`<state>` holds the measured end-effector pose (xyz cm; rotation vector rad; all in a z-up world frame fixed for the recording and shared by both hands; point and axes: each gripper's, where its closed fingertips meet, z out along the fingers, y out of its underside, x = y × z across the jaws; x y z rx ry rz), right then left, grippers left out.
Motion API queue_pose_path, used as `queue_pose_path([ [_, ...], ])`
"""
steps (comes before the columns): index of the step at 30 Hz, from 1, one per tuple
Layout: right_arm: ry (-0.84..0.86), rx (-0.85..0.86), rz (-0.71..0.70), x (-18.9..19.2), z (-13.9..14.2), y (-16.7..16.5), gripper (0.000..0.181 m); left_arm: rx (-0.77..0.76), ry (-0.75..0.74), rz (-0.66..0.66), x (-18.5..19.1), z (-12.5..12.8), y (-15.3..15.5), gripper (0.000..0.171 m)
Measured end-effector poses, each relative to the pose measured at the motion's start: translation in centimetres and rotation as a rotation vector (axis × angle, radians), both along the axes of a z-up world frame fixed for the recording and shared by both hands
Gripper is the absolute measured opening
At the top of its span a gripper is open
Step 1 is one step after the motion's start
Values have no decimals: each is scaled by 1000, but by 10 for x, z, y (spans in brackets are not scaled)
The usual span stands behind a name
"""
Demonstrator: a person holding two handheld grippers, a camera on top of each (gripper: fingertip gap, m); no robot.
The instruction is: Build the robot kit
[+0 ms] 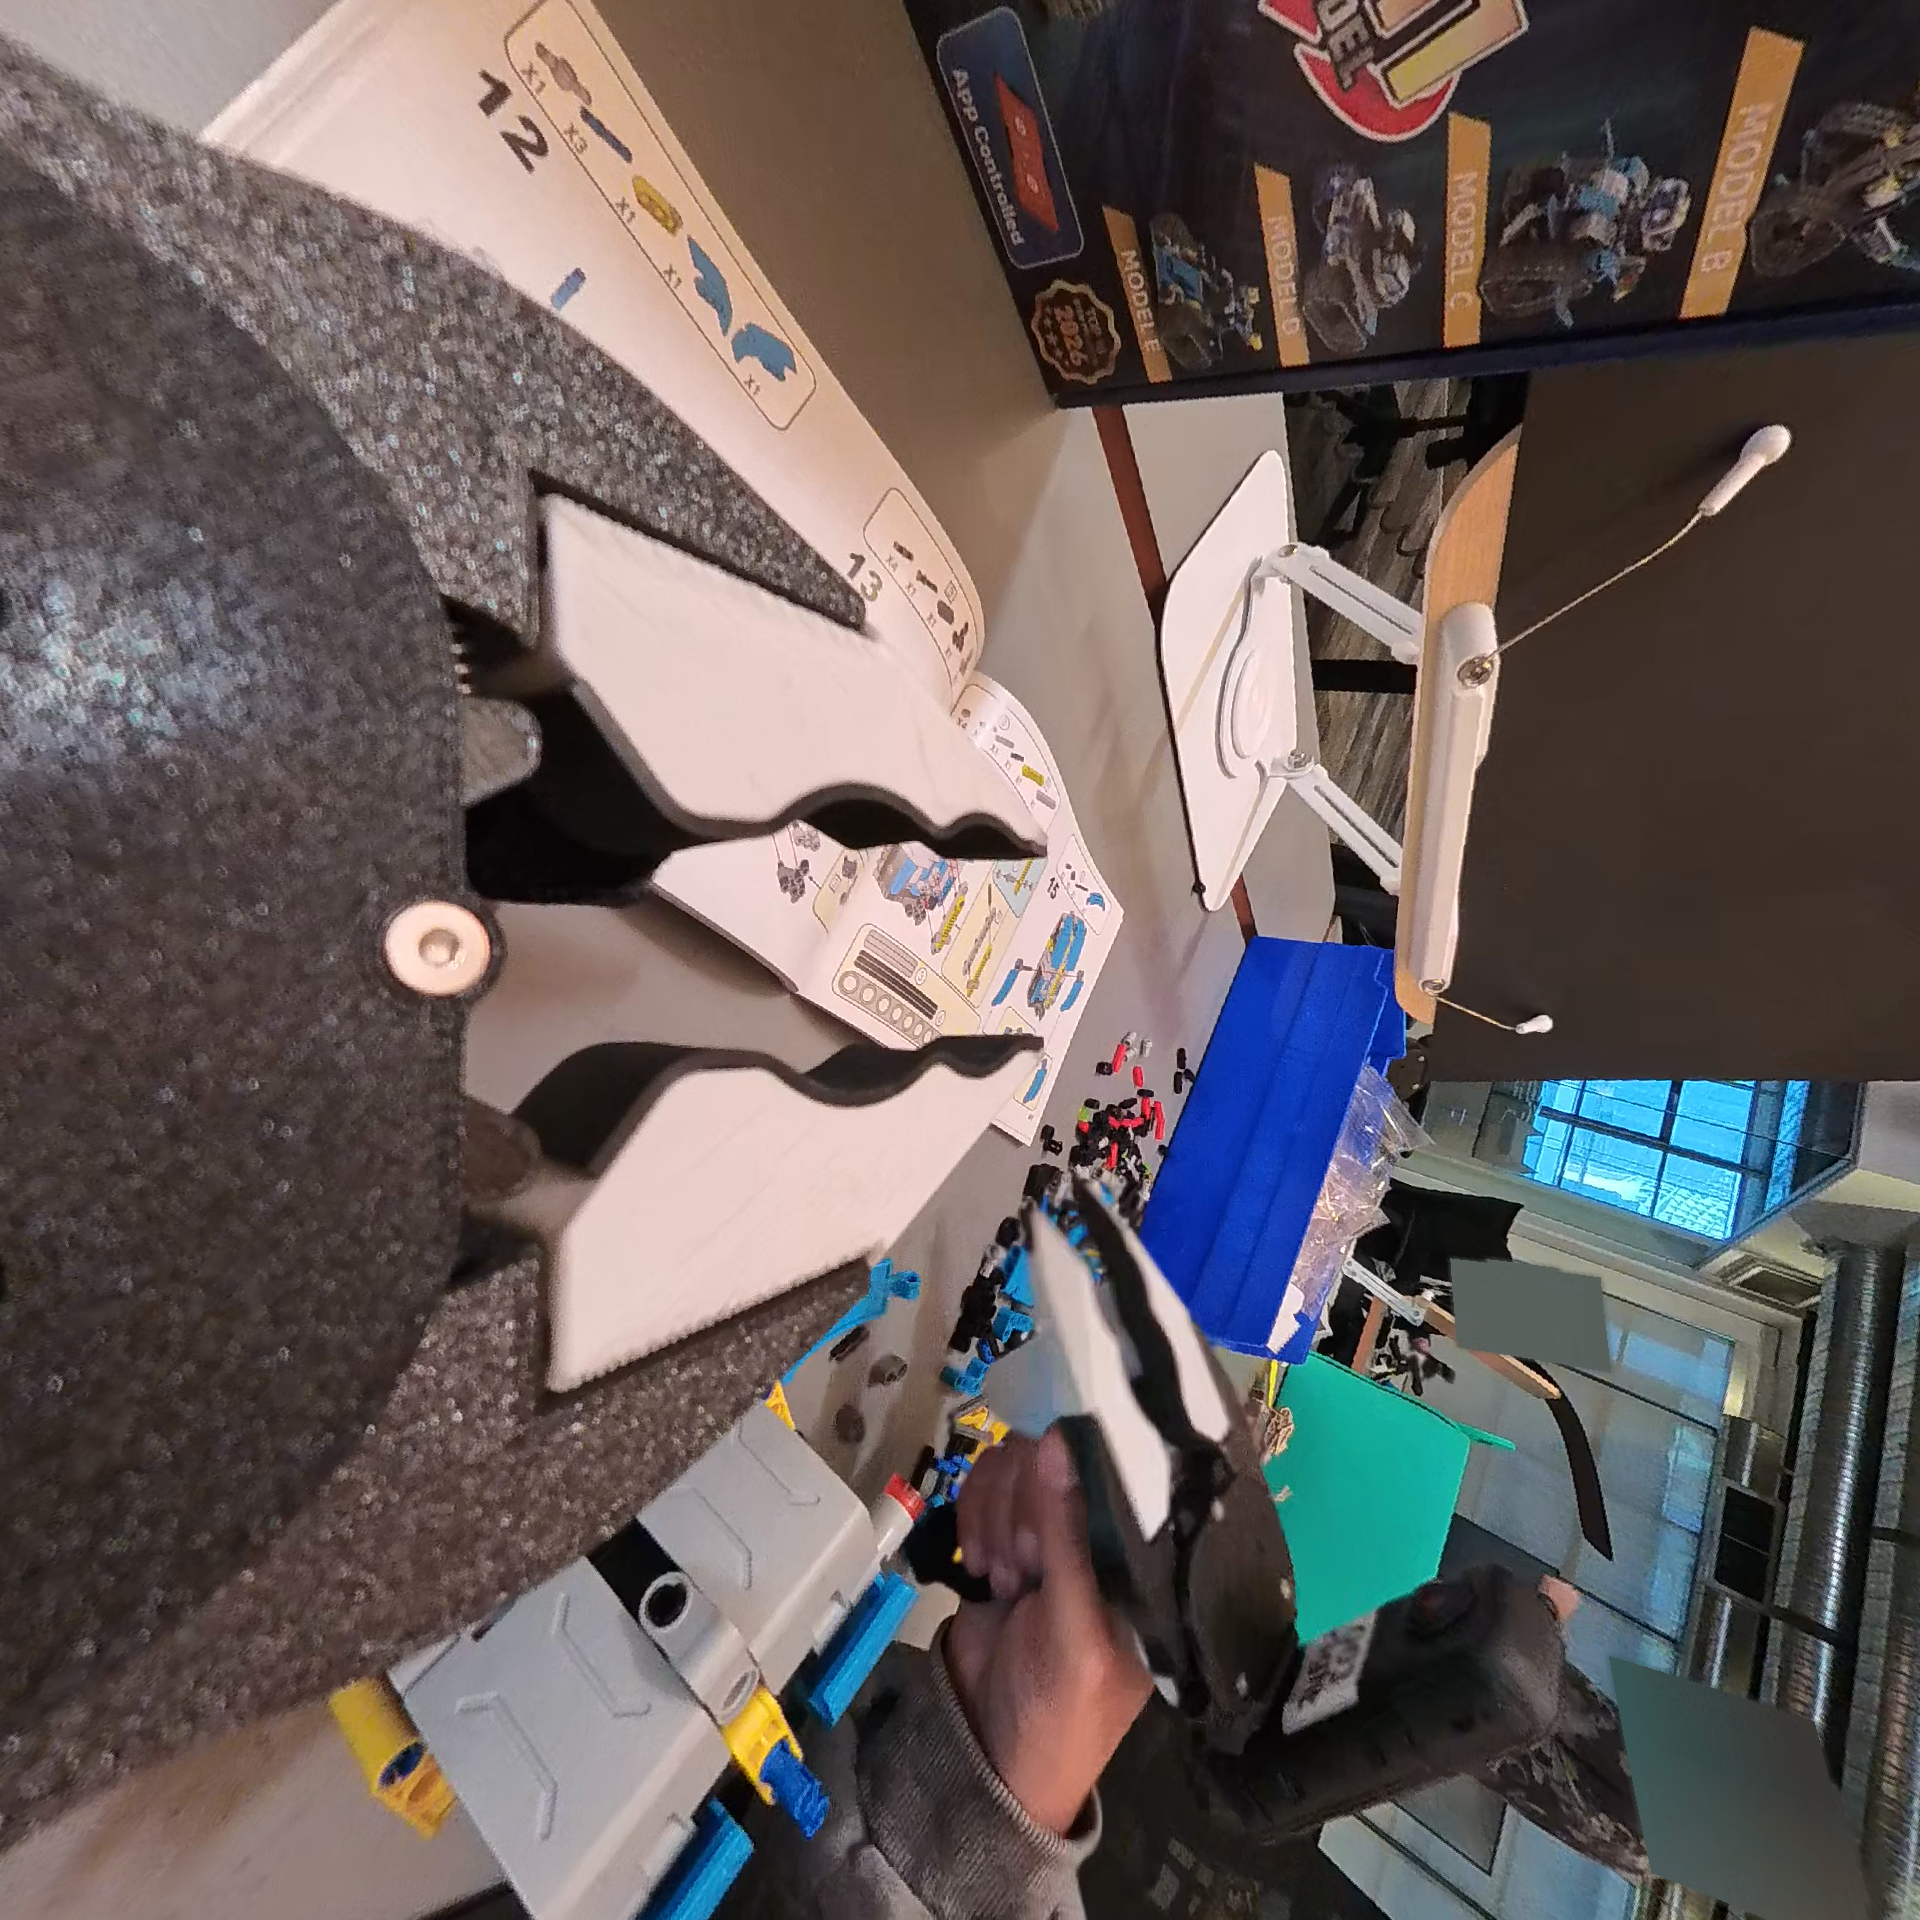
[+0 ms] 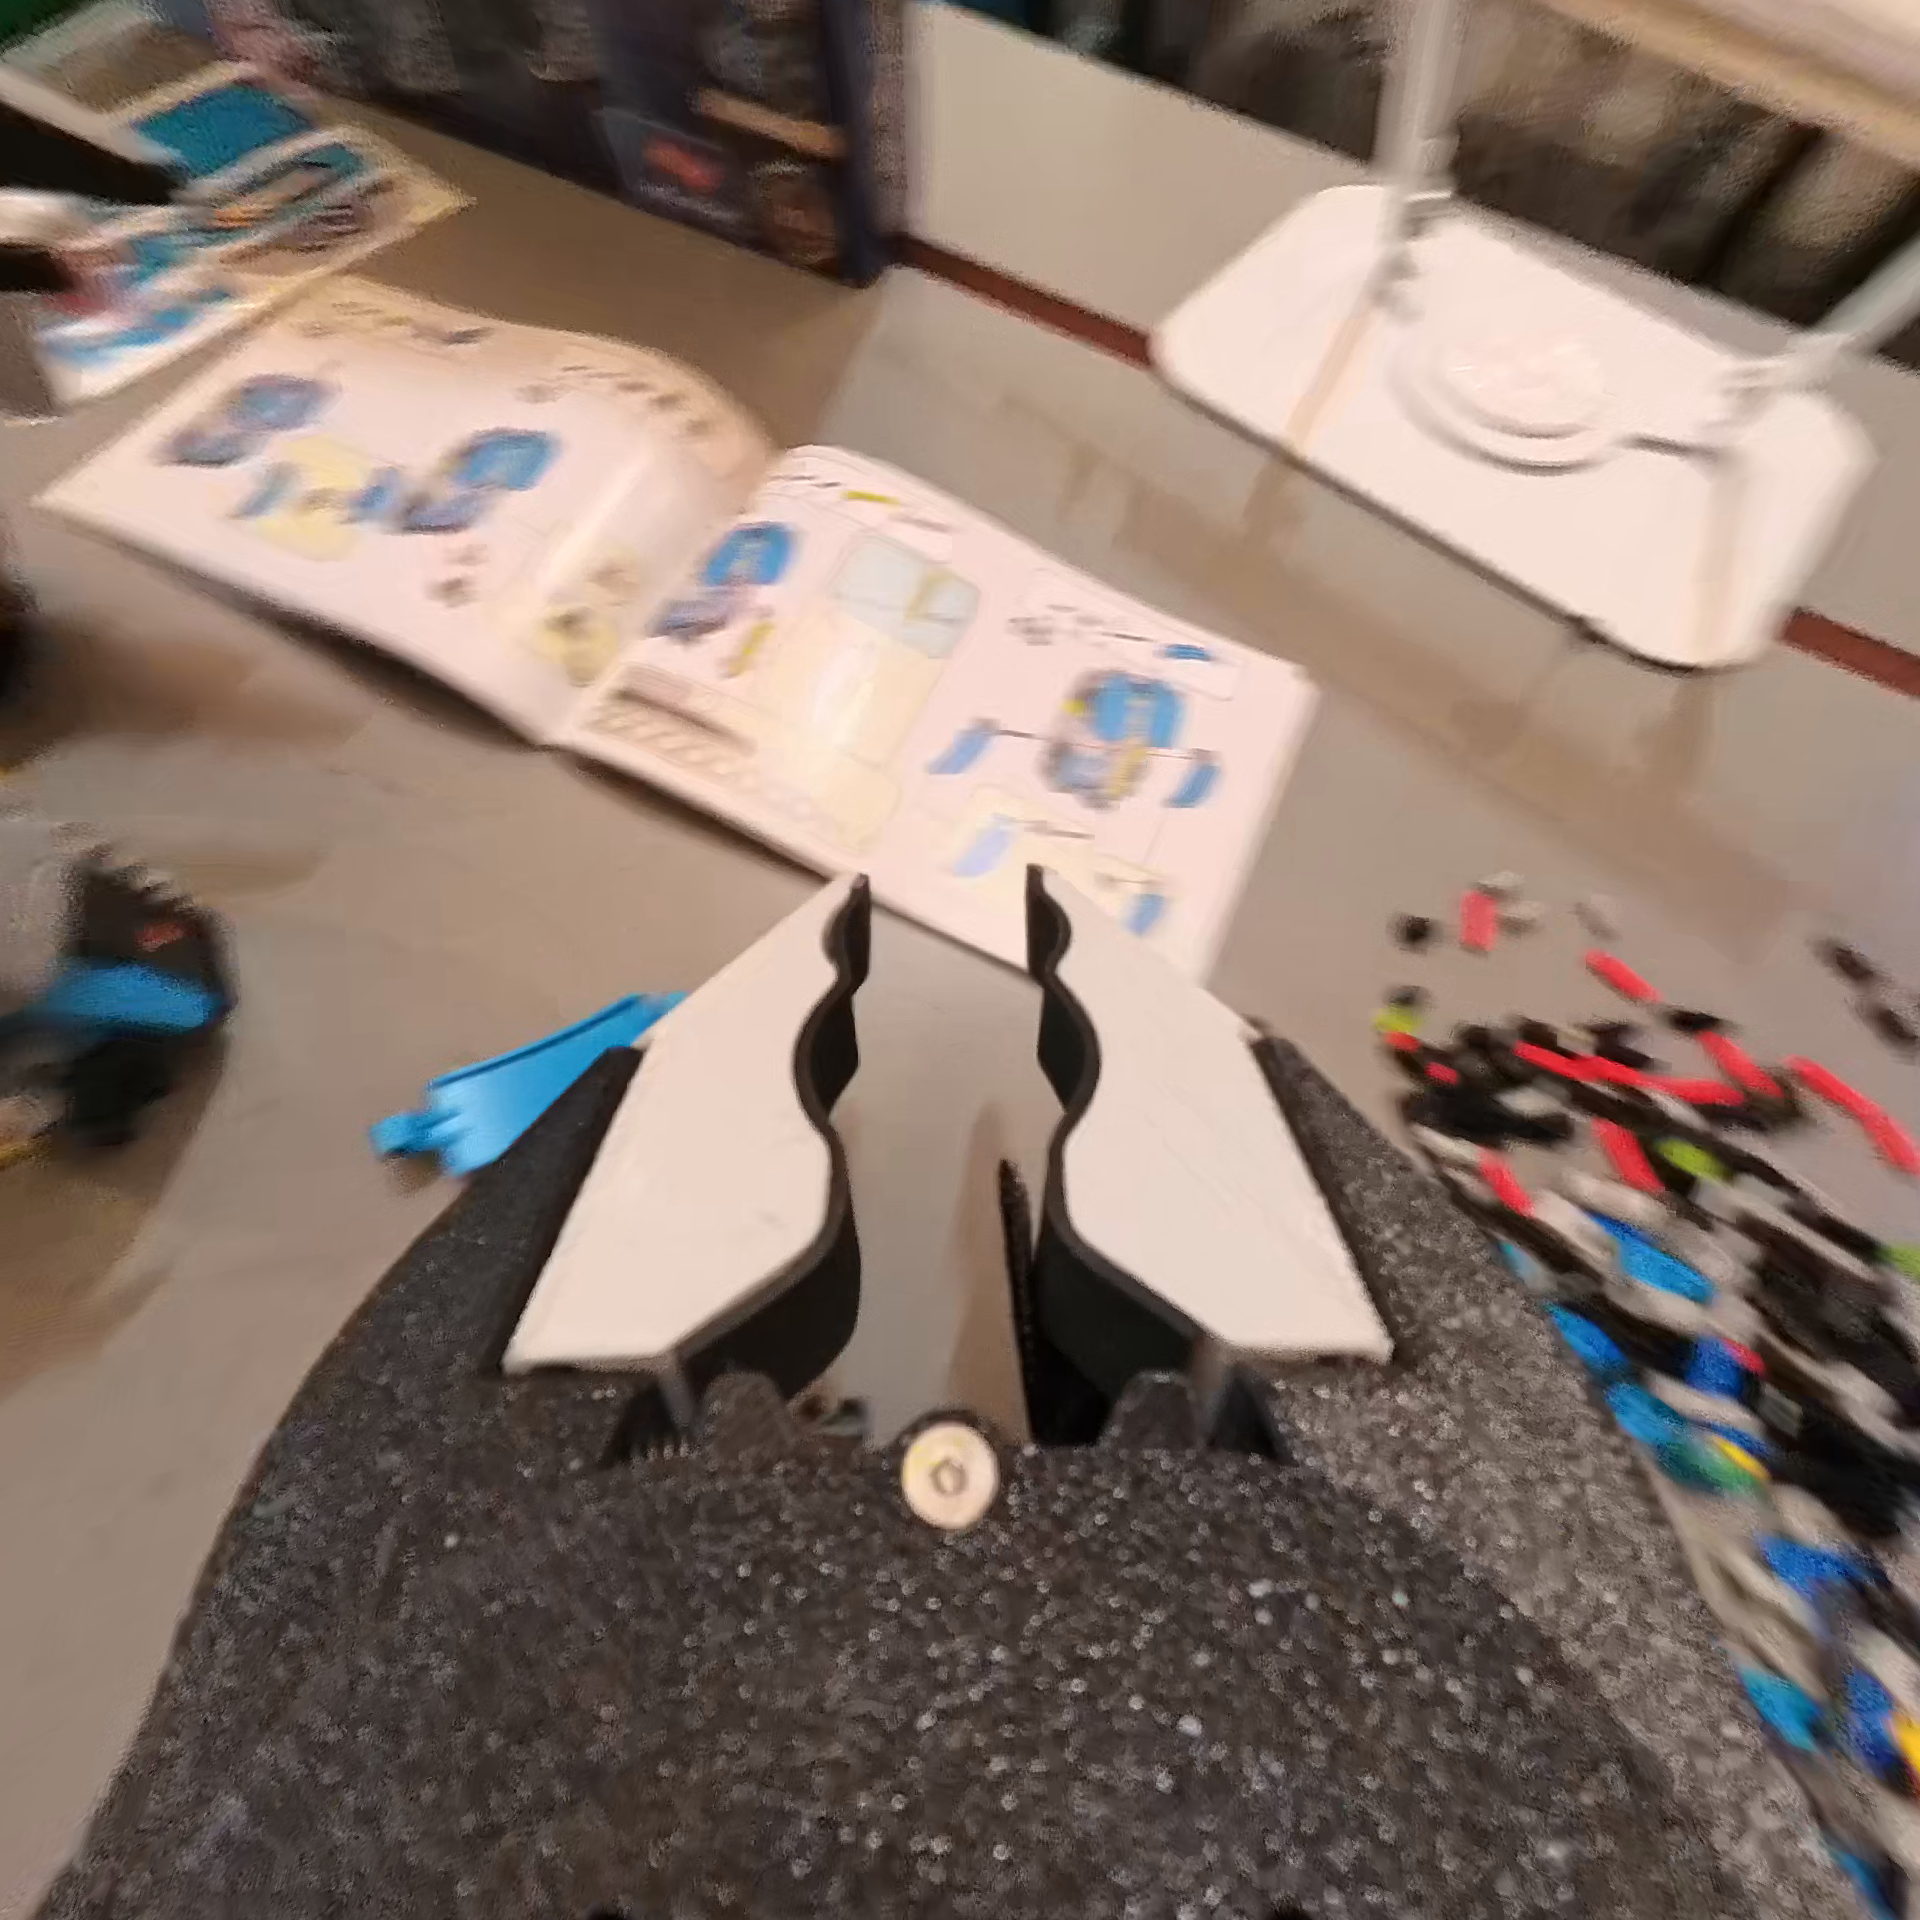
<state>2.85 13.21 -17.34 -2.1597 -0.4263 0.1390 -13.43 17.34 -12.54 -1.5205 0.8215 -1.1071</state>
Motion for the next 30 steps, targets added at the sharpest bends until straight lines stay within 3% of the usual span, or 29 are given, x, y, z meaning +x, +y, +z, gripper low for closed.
queue_pose_path([
  [3,41,-122,251,-43,-17,-25,32,-2,-1,0,0,0,0,33],
  [6,-7,-184,371,-60,-32,-41,33,0,-1,0,0,0,0,33],
  [15,-5,-251,328,-56,-48,-37,34,-6,7,-26,3,-2,-2,33],
  [17,-48,-247,335,-55,-51,-36,30,-33,9,-72,6,-4,-5,33],
  [19,-121,-228,356,-55,-53,-36,16,-73,-6,-111,7,-5,-6,33],
  [22,-164,-129,352,-56,-38,-30,7,-113,-27,-143,6,-5,-5,34],
  [26,-196,134,264,-43,11,-12,7,-89,-45,-199,10,0,-17,33],
  [30,-52,301,238,-52,52,-6,7,-79,-92,-293,22,8,-32,35],
])
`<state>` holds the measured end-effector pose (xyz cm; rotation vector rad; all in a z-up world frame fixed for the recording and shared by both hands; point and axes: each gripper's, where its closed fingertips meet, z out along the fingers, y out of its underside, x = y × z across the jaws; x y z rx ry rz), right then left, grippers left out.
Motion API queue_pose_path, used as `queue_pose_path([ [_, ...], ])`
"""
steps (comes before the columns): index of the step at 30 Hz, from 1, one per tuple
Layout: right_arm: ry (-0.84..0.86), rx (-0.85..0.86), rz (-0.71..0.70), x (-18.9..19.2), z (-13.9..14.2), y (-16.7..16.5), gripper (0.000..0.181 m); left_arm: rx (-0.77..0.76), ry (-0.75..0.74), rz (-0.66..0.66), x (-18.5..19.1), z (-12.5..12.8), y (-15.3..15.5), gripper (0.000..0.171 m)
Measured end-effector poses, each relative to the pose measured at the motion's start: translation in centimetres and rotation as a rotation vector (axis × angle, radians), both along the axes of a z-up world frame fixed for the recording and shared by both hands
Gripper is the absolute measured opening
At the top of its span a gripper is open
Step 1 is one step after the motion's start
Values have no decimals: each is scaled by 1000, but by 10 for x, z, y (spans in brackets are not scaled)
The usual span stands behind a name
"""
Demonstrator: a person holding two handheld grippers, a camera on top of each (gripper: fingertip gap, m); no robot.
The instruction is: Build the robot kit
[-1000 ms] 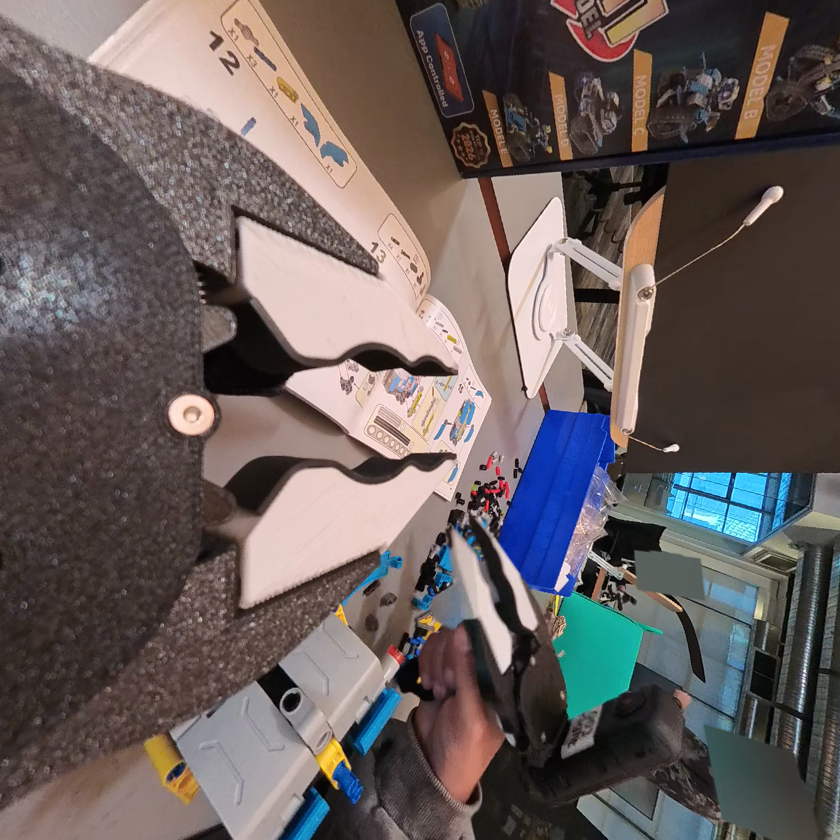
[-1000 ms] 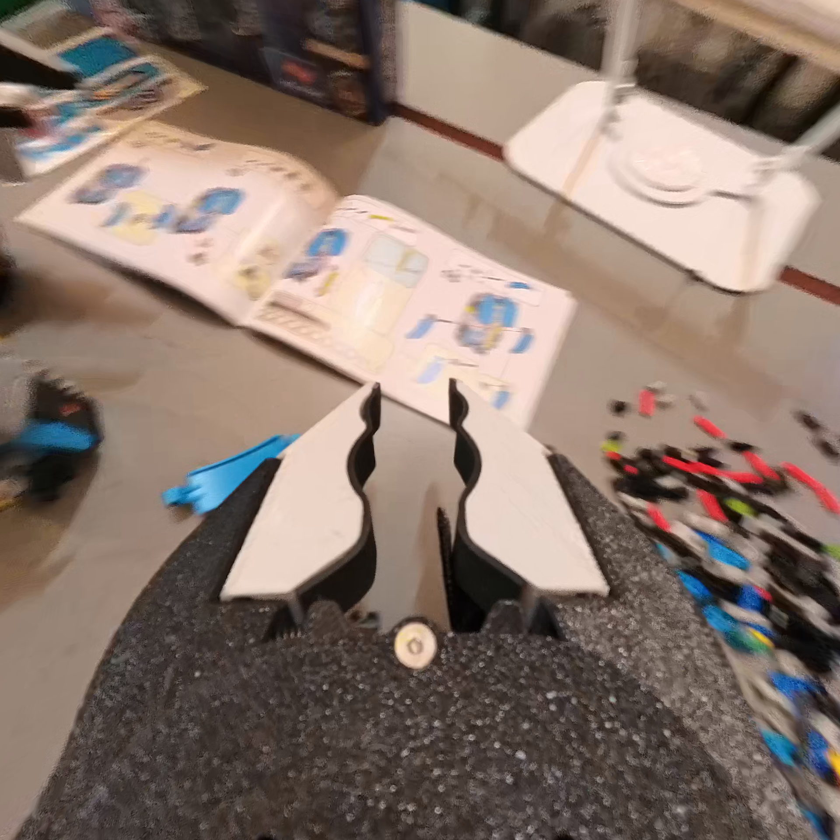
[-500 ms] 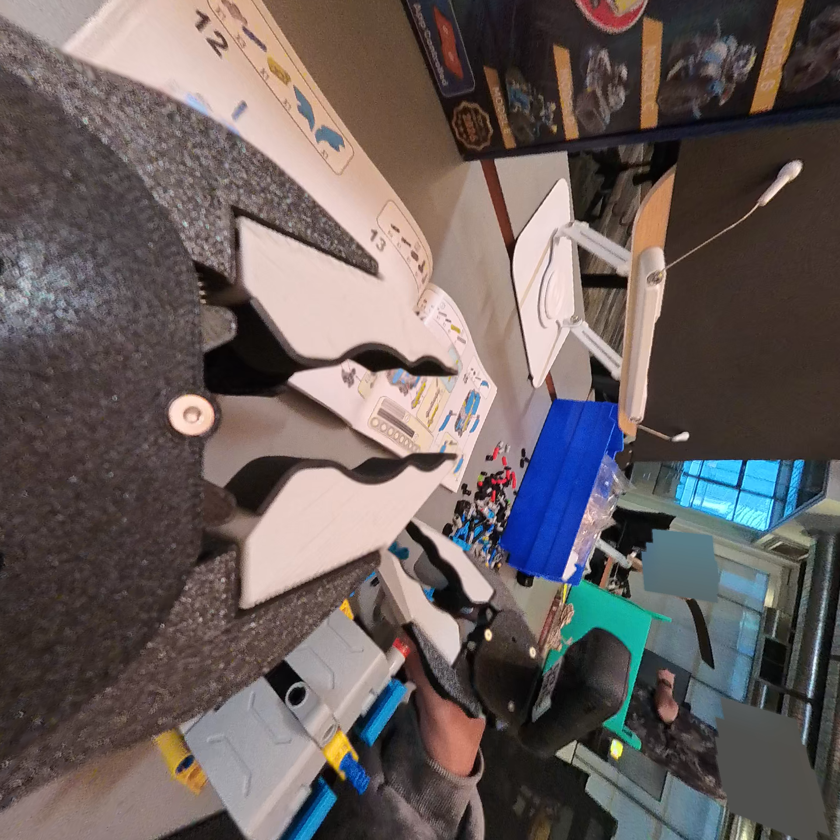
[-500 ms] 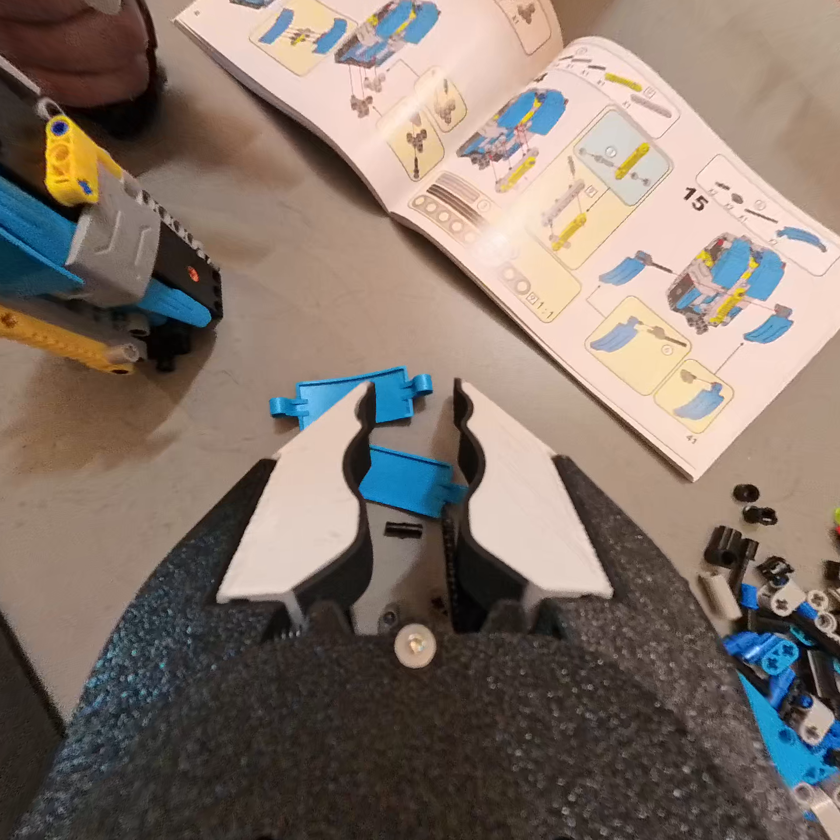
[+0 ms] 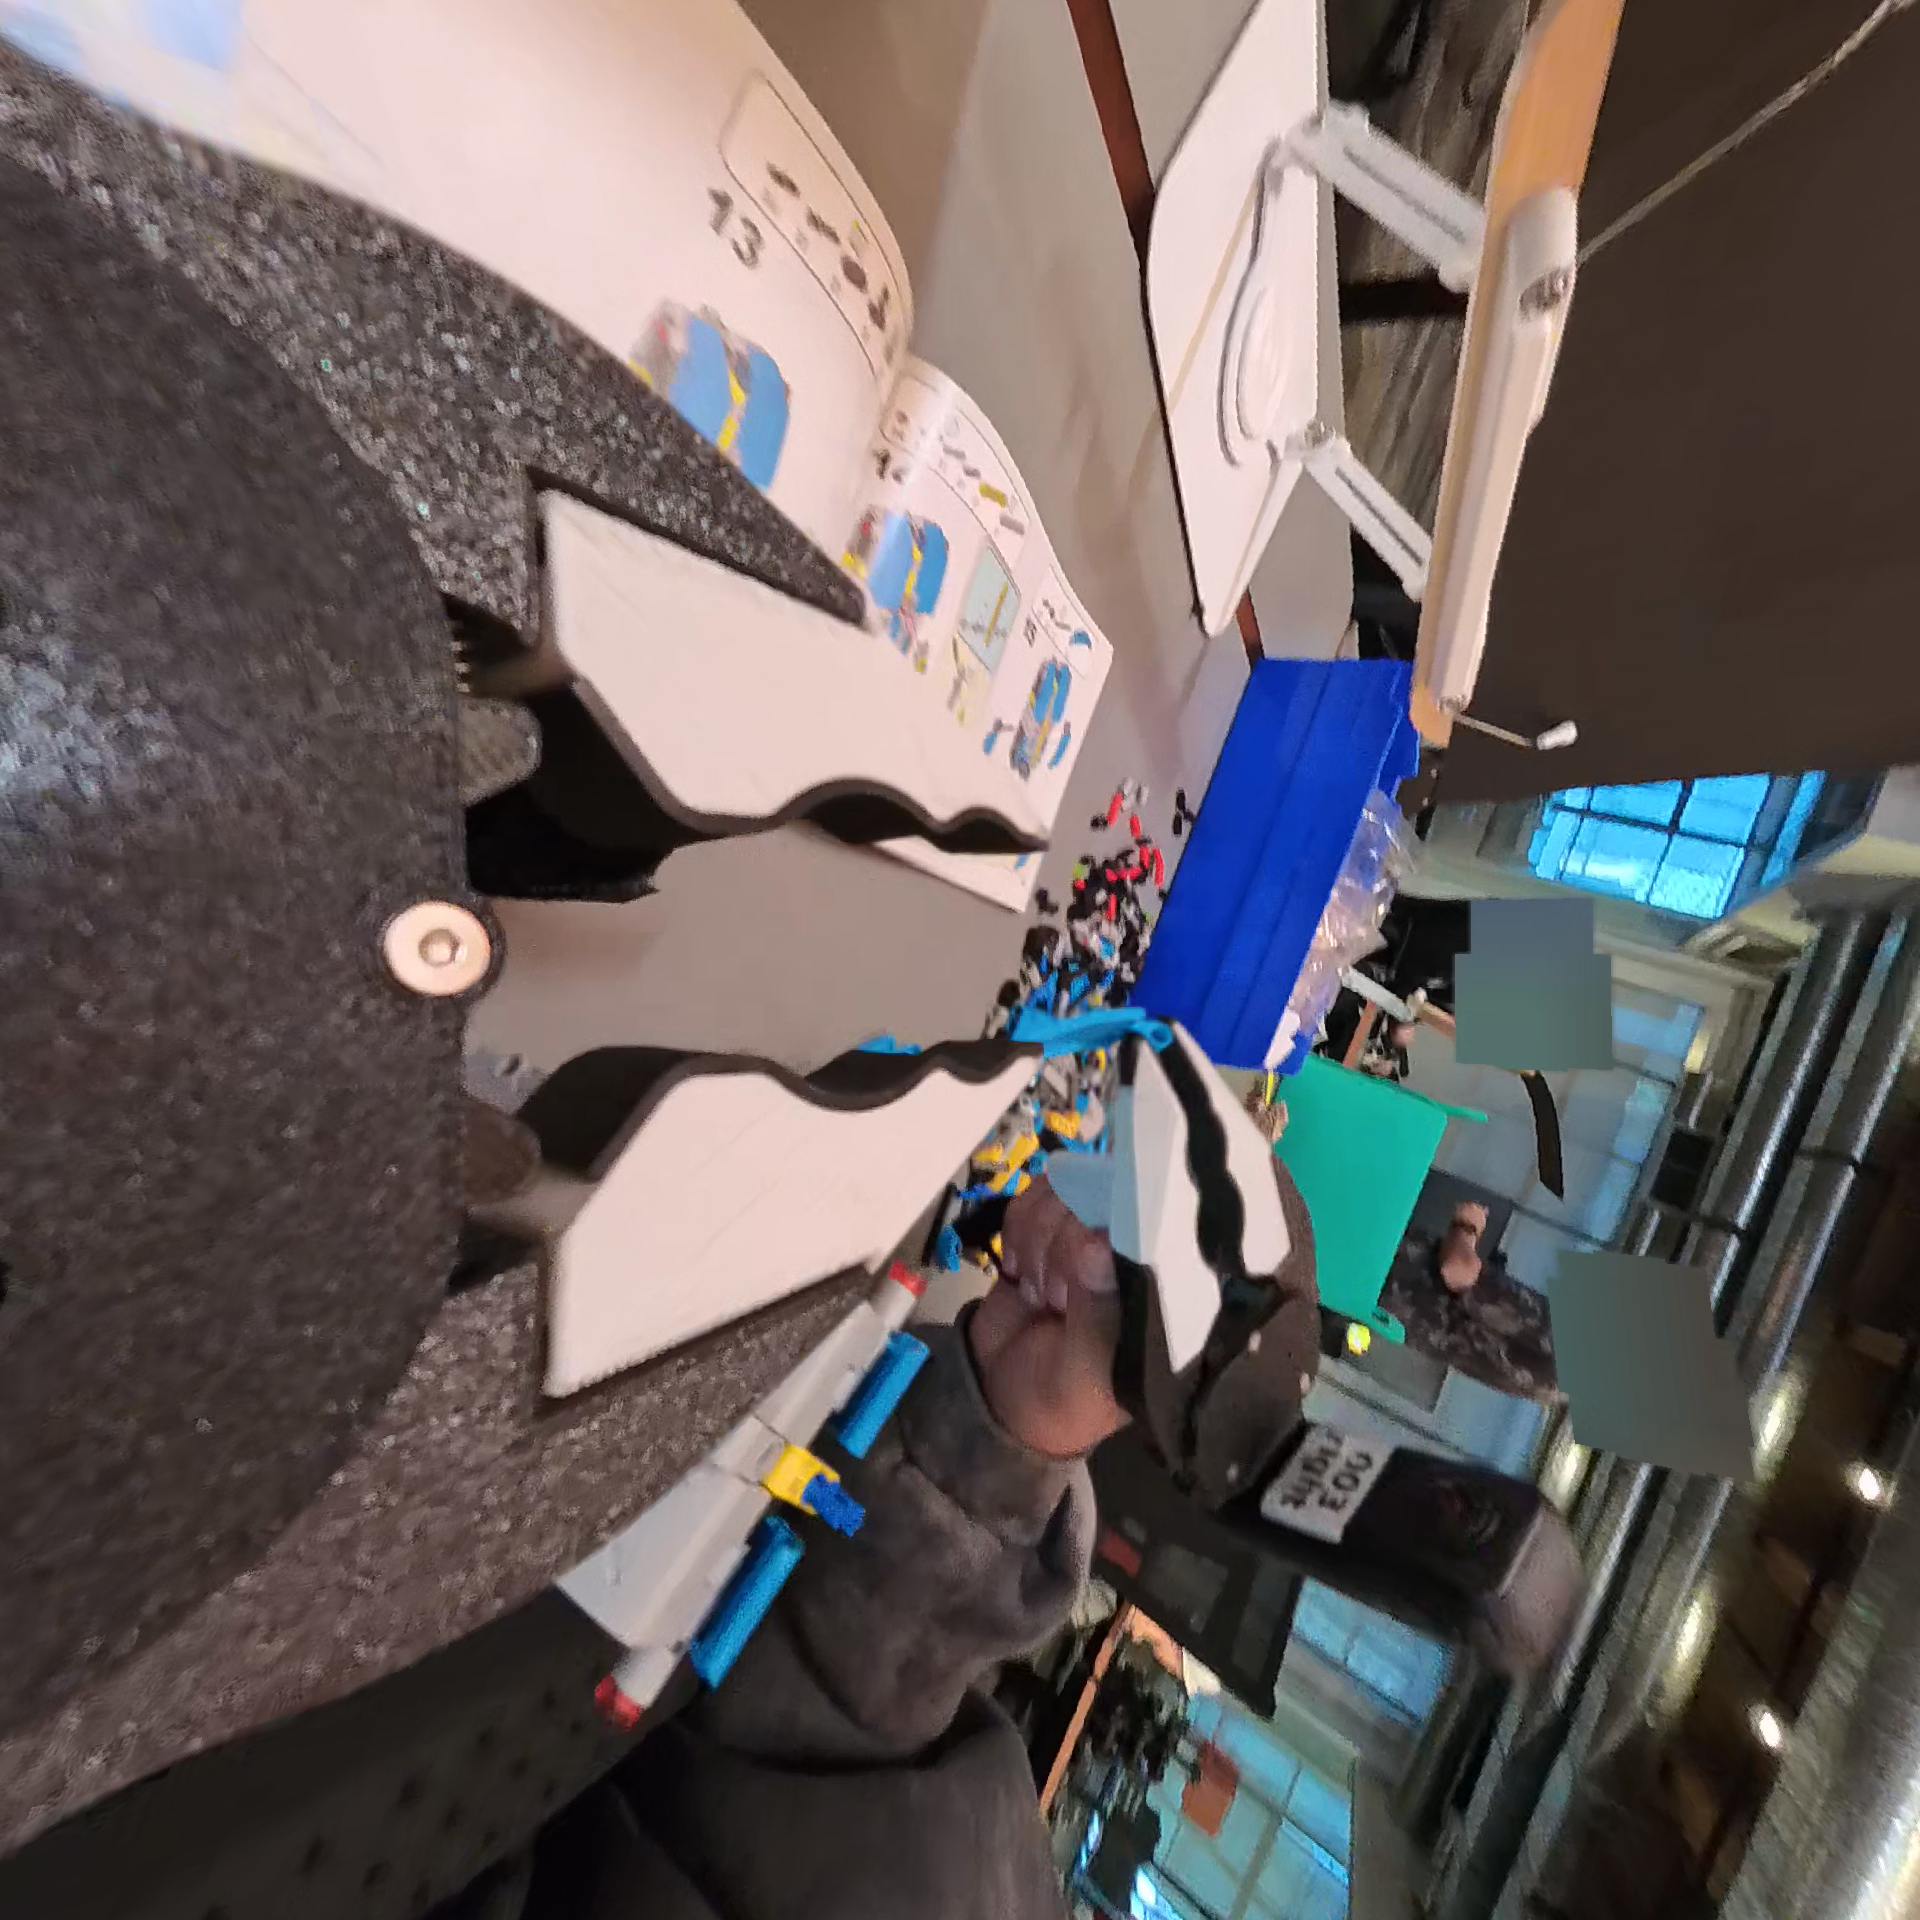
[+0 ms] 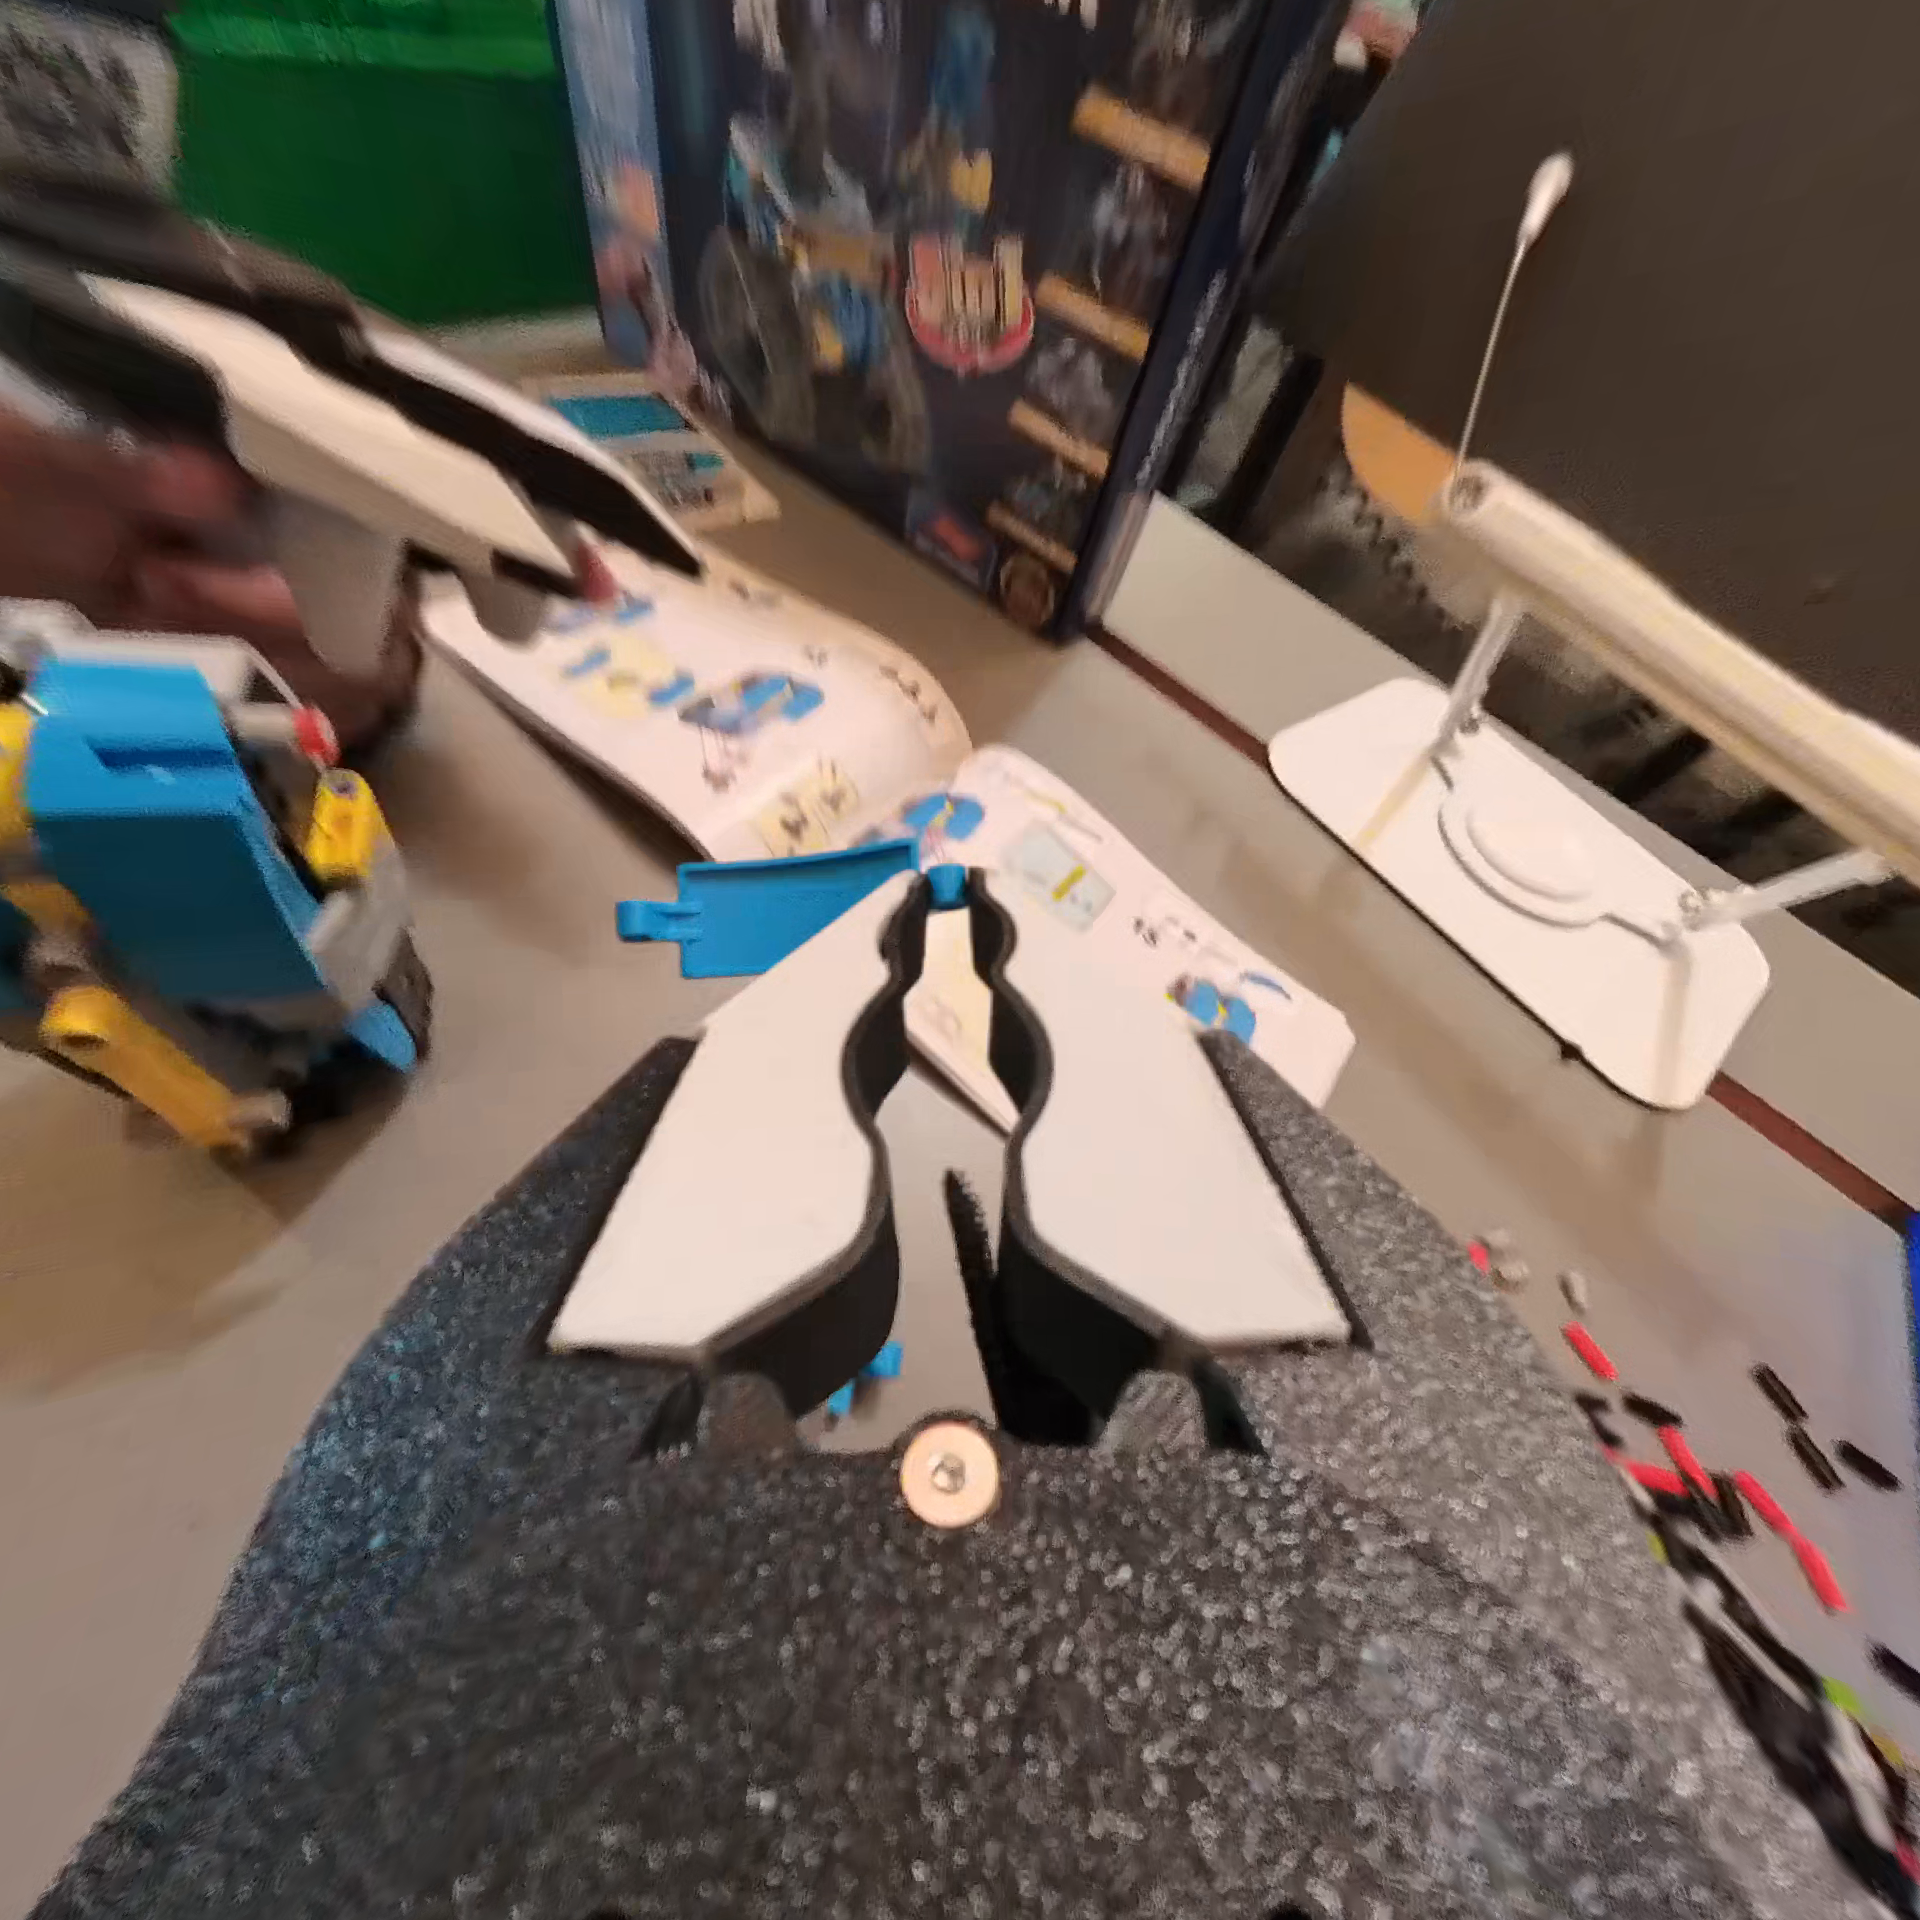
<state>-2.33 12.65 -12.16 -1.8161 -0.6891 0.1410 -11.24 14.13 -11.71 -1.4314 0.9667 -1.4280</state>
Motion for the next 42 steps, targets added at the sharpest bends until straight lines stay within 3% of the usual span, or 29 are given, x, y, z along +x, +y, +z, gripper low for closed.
queue_pose_path([
  [3,62,120,70,-17,23,3,7,-94,-32,-158,10,4,-17,42],
  [7,36,384,173,-50,59,4,7,-480,-237,-396,3,34,-14,50],
  [10,-18,520,196,-65,74,14,7,-653,-376,-531,-11,53,-4,50],
  [13,-13,681,253,-82,92,16,7,-724,-406,-636,-17,59,-8,49],
  [16,3,672,301,-94,92,17,7,-720,-418,-710,-22,63,-19,26],
  [18,16,672,306,-95,92,16,7,-699,-406,-717,-21,62,-23,25],
  [23,135,484,255,-74,84,18,7,-541,-380,-519,-16,55,-9,25],
  [25,156,276,246,-55,73,18,27,-422,-333,-285,-12,45,15,24],
  [28,262,-19,58,-7,43,28,43,-83,-154,134,-15,26,50,25],
  [31,489,-263,-46,18,6,27,47,269,25,470,-26,19,70,25],
  [34,699,-474,-124,31,-21,32,50,470,101,628,-31,25,70,25],
  [38,986,-610,-41,20,-18,35,49,591,169,650,-26,21,66,25],
  [42,977,-634,5,5,-22,33,43,618,177,611,-21,18,59,25],
])
